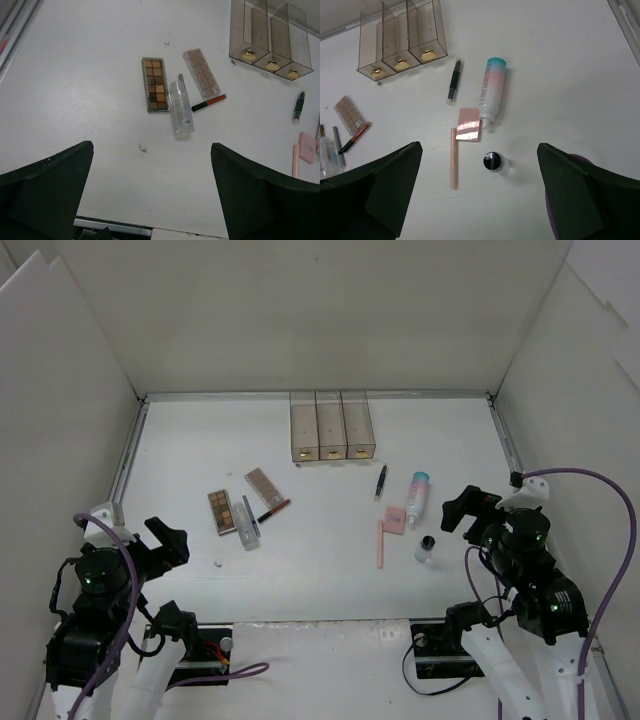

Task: Organize the makeup

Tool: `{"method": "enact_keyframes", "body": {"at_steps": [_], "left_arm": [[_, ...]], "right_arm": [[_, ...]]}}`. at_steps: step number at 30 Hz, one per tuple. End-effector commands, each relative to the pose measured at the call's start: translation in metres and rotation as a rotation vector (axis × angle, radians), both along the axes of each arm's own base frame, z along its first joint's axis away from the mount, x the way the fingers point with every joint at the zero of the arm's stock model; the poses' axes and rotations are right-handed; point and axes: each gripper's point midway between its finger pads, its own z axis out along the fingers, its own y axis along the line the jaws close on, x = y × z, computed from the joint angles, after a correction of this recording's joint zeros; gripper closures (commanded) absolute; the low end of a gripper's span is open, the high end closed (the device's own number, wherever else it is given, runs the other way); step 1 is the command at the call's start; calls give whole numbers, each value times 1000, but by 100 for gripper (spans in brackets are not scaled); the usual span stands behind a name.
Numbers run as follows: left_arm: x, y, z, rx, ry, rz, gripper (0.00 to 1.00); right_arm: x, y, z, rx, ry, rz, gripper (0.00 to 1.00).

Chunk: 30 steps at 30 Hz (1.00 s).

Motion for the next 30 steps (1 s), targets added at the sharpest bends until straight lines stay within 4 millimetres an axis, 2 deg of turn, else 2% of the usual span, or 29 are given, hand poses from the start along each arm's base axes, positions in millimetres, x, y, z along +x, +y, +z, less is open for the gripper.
{"method": "enact_keyframes", "body": {"at_steps": [1,4,7,10,11,15,17,20,24,30], "left_arm": [[10,-1,17,-30,-104,16,1],[14,-3,14,-32,-141,0,0],[14,-3,15,-22,-171,-7,1],[14,-3,14,-19,-183,-10,1],[14,-3,14,-21,-185,-10,1],[13,-2,13,-21,-190,-3,1],[13,-2,12,-20,-186,-6,0],[14,-5,12,-22,-187,-23,1],[14,-5,11,-23,-186,-21,0],[15,-6,10,-21,-184,-28,1]], "right_arm": [[4,-1,15,3,-71,-7,2],[1,-1,14,-12,-79,6,2],[-1,6,4,-30,-49,64,2],[-2,5,-12,-41,3,63,9],[-3,4,-18,-45,23,60,15],[7,5,-44,-56,150,43,25],[11,6,-54,-54,217,27,26],[20,13,-84,-57,368,18,27],[19,16,-110,-55,468,-38,25],[18,16,-132,-83,549,-95,25]]}}
